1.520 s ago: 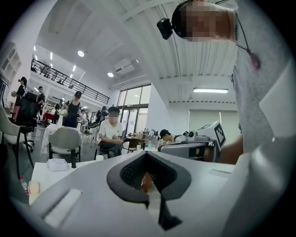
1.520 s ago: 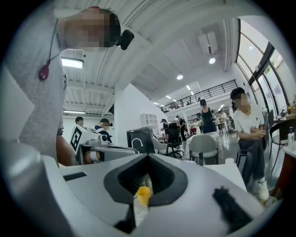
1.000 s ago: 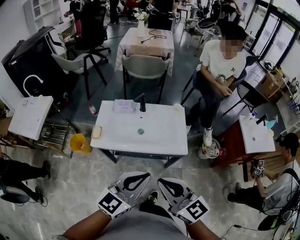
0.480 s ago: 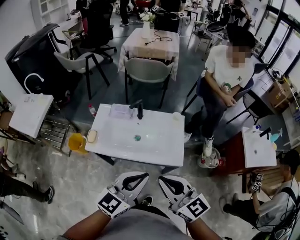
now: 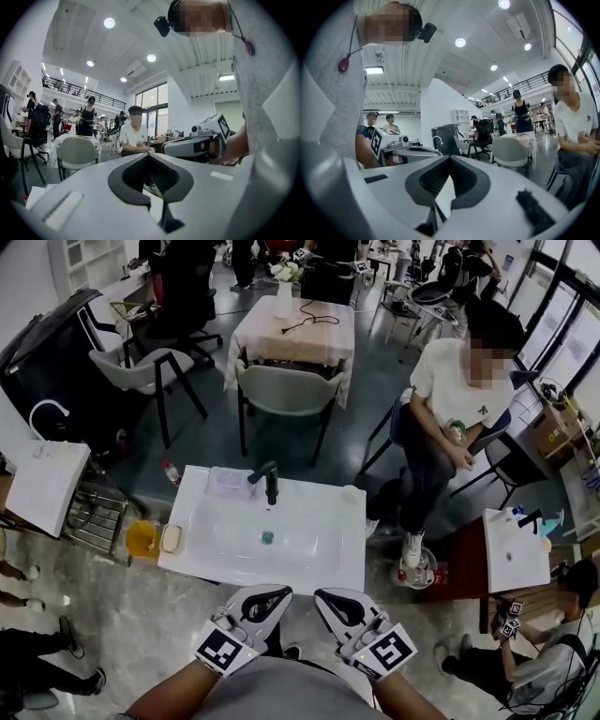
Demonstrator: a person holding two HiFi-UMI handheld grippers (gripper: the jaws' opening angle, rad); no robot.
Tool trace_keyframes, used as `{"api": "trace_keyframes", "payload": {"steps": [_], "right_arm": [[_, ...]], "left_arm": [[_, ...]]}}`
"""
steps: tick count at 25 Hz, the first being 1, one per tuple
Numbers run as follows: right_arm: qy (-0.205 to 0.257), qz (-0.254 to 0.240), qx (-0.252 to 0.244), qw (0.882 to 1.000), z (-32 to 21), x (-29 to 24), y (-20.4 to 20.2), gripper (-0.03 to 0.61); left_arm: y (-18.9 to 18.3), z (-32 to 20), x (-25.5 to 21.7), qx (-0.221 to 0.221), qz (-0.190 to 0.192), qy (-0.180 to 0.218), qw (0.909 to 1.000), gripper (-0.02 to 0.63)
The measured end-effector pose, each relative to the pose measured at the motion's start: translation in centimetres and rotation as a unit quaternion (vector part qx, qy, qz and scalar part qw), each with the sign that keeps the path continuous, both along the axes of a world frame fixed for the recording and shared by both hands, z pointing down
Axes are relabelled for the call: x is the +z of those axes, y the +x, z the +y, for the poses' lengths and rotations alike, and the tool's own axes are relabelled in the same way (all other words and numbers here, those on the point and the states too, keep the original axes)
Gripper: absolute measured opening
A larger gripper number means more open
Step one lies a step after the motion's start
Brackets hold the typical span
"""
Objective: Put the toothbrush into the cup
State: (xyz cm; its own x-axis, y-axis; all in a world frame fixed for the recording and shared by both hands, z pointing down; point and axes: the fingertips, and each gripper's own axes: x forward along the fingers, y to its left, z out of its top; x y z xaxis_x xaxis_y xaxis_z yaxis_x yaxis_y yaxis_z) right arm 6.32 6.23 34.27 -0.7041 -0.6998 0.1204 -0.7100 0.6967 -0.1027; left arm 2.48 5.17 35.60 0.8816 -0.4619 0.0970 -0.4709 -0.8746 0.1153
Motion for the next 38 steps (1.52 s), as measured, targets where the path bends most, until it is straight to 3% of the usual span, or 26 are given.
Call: {"api": "trace_keyframes", "payload": {"steps": [10, 22, 28, 32, 34, 38], "right_arm": [[-0.030, 0.039, 0.019, 0.999, -10.5, 3.3, -0.6, 0.012], [-0.068, 0.139, 0.041, 0.987, -20.1, 9.4, 0.7, 0.014], [-0.106, 0.220, 0.005, 0.970, -24.3, 13.6, 1.9, 0.014], [-0.130, 0.285, -0.037, 0.949, -26.4, 17.4, 2.2, 0.014], [-0.143, 0.304, -0.056, 0.940, -27.3, 19.3, 2.3, 0.014], [-0.173, 0.335, -0.086, 0.922, -28.8, 23.0, 2.4, 0.014]], "left_arm": [[-0.6, -10.5, 2.8, 0.029, 0.003, -0.003, 0.9996, 0.008], [-0.7, -18.8, 7.0, 0.031, 0.003, -0.006, 0.9995, 0.008], [0.9, -21.5, 9.2, 0.000, 0.013, -0.023, 0.9997, 0.006], [1.9, -23.2, 10.8, -0.015, 0.017, -0.024, 0.9995, 0.008], [2.2, -23.8, 11.9, -0.015, 0.014, -0.013, 0.9997, 0.008], [2.5, -25.1, 13.7, -0.034, 0.022, -0.030, 0.9987, 0.008]]}}
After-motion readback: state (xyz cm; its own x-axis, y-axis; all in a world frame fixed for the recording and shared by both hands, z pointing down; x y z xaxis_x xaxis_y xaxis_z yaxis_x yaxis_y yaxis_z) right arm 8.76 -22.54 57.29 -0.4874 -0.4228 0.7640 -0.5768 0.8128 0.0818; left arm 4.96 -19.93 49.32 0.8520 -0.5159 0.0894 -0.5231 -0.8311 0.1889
